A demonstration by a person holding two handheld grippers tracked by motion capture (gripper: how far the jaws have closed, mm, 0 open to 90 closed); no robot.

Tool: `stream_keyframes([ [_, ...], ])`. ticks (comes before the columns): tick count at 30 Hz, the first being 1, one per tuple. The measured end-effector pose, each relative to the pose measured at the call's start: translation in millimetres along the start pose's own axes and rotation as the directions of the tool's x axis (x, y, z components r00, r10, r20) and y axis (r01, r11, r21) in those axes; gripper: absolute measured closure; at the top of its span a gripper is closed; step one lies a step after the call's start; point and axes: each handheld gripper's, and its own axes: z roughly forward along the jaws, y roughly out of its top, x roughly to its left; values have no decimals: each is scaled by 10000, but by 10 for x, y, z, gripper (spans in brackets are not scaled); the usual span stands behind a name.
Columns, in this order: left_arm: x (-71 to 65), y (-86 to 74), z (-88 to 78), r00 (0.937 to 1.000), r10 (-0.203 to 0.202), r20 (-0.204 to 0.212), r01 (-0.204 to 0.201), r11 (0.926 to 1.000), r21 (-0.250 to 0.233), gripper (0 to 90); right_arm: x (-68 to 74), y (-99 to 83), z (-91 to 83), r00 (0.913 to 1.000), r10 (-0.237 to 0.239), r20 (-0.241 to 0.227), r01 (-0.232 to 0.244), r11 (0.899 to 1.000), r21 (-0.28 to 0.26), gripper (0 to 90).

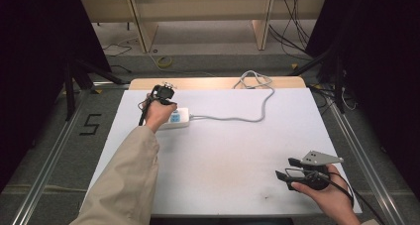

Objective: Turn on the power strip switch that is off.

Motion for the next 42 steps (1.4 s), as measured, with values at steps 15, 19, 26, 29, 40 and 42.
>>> stream_keyframes([
  [15,-26,109,30,9999,139,73,-140,9997,186,899,-2,-3,1,10000,10,-27,-10,10000,38,315],
  [19,-28,102,60,9999,90,55,-92,9996,254,899,-2,-3,0,10000,8,-38,-8,10000,40,315],
  [26,-10,92,81,9999,117,31,-118,9991,399,899,-2,-4,5,10000,12,-45,-12,10000,40,315],
  [29,-8,88,90,9999,124,43,-126,9988,481,899,-1,-4,6,10000,-1,-53,1,10000,48,315],
  [40,-11,65,142,9997,229,16,-229,9969,752,899,0,-5,9,10000,-9,-70,9,10000,80,314],
  [42,-14,63,146,9998,222,12,-222,9968,771,899,0,-6,9,10000,-22,-81,23,10000,94,314],
])
